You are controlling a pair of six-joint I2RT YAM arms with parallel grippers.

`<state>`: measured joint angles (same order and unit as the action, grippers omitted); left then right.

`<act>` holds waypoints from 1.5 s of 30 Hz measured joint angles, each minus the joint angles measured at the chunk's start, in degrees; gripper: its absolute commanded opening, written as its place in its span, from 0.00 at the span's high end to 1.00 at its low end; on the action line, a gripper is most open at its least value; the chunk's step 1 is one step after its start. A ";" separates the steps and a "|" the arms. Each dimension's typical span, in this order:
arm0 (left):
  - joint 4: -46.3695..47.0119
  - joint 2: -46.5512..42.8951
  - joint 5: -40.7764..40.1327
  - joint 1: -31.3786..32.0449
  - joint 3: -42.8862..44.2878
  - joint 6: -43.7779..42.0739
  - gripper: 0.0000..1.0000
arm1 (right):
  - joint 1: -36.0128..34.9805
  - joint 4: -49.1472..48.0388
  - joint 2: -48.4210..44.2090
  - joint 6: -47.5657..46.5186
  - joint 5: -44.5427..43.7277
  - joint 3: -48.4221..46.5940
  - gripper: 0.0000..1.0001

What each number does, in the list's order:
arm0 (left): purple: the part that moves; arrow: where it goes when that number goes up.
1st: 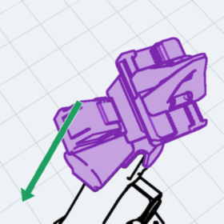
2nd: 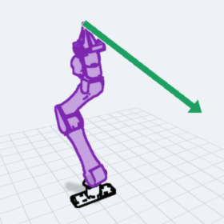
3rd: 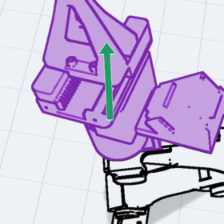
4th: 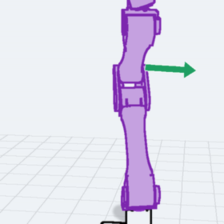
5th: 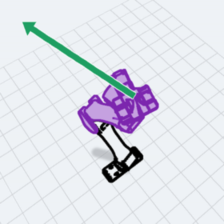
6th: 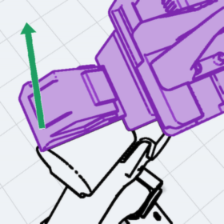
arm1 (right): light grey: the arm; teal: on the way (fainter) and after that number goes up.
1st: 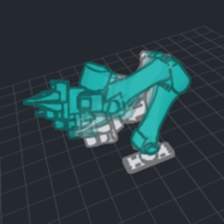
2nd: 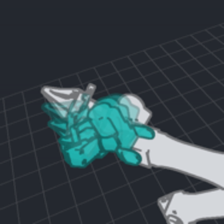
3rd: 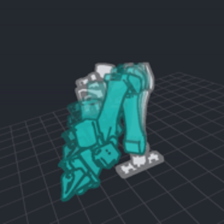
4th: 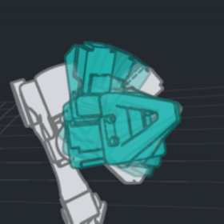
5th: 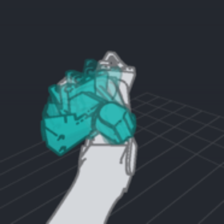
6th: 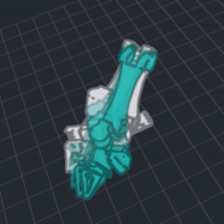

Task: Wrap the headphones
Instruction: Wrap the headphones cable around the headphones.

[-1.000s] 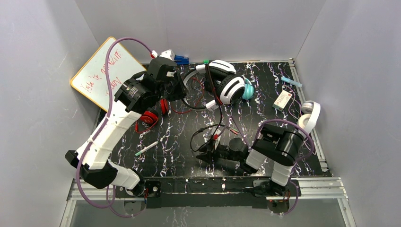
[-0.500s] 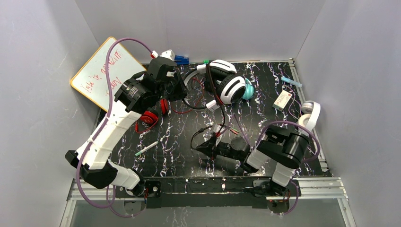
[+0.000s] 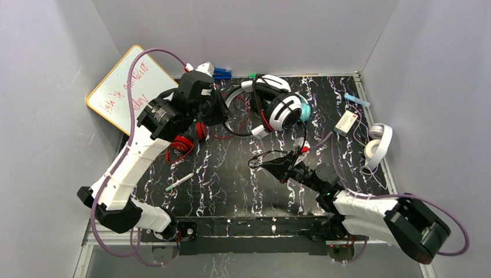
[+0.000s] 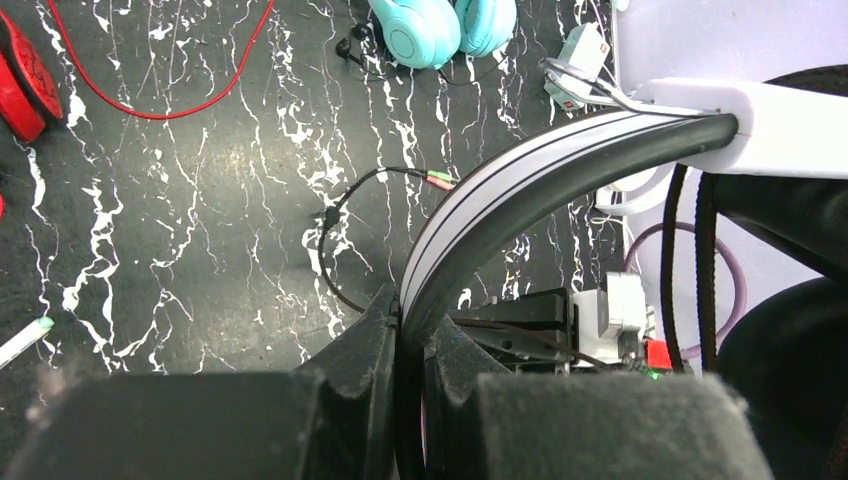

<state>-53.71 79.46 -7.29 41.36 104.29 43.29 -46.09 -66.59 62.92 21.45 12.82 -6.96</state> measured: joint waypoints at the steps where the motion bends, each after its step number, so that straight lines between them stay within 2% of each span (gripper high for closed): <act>1: -0.35 -0.31 0.00 0.00 0.02 0.00 1.00 | 0.96 3.06 -2.36 0.55 0.92 0.02 0.99; 6: -1.40 -1.44 -0.17 0.00 1.29 0.26 1.00 | 6.73 13.18 -6.95 4.15 6.51 0.81 0.99; 16: -5.68 -1.46 -2.14 0.00 7.98 -0.44 1.00 | 9.25 18.95 1.46 7.89 18.69 -4.37 0.99; 24: -5.27 -2.54 -6.32 0.00 4.46 -0.81 1.00 | 9.27 30.95 -11.13 6.93 18.97 -6.16 0.99; 29: -4.81 -2.54 -8.81 0.00 2.29 -1.44 1.00 | 9.27 42.23 -20.63 5.77 18.69 -9.57 0.99; 37: -2.86 -0.46 -10.88 0.00 -0.68 -2.89 1.00 | 9.27 62.97 -31.50 4.04 18.82 -22.80 0.99; 41: -1.20 0.42 -11.80 0.00 -2.86 -3.45 1.00 | 9.27 72.70 -31.28 2.99 19.21 -32.41 0.99; 45: -0.39 1.33 -11.93 0.00 -5.05 -3.91 1.00 | 9.27 82.42 -26.99 2.16 18.23 -43.15 0.99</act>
<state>-54.11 80.79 -19.22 41.36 99.24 39.38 -36.82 15.84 35.92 23.62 31.05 -50.11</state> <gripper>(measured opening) 0.057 0.045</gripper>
